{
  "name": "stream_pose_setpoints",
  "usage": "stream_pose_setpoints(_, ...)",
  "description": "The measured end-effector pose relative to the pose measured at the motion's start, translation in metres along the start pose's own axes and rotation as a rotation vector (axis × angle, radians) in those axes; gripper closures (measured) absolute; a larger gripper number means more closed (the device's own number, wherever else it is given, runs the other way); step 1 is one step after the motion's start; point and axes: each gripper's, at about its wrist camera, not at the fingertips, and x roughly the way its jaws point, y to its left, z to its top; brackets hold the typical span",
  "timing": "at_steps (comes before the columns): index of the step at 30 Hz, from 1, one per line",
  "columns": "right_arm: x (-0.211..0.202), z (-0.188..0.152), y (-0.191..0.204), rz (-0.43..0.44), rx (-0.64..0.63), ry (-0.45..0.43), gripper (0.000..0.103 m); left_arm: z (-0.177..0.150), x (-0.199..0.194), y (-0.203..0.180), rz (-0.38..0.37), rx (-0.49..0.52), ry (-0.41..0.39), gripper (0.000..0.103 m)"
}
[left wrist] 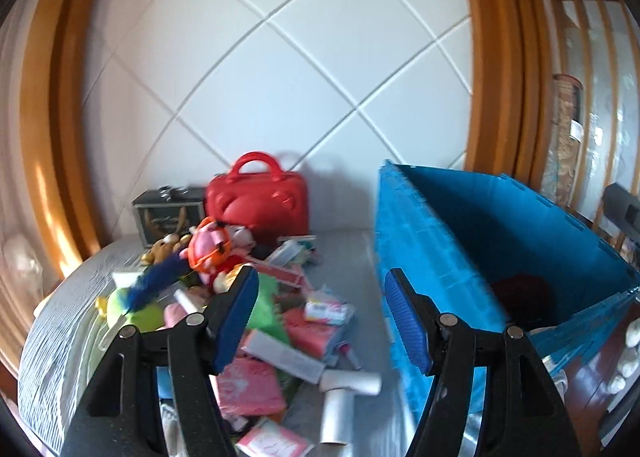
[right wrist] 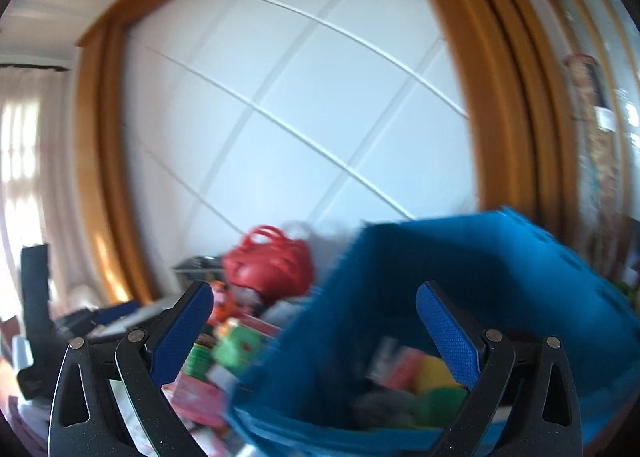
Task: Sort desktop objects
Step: 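Move both grippers back from the crate to the pile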
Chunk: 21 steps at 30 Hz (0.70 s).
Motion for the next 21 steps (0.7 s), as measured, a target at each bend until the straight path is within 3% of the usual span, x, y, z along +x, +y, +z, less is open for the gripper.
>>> stream_pose_setpoints(3,0.013,-0.001,0.034,0.035,-0.02,-0.017,0.0,-0.005,0.0,0.042,0.064,-0.014,0.022,0.038)
stream_pose_setpoints(8,0.045,-0.013,0.093,0.101,-0.067,0.038,0.0,-0.023,0.004,0.114,0.118,-0.095,0.095,0.038)
stream_pose_setpoints(13,0.089,-0.046,0.135,0.137,-0.072,0.172,0.0,-0.047,0.015,0.168,0.183,-0.107,0.16,0.038)
stream_pose_setpoints(18,0.124,-0.1,0.163,0.157,-0.089,0.333,0.0,-0.092,0.033,0.203,0.166,-0.108,0.278,0.038)
stream_pose_setpoints(21,0.145,-0.137,0.168,0.174,-0.078,0.446,0.0,-0.128,0.05,0.214,0.154,-0.118,0.39,0.038)
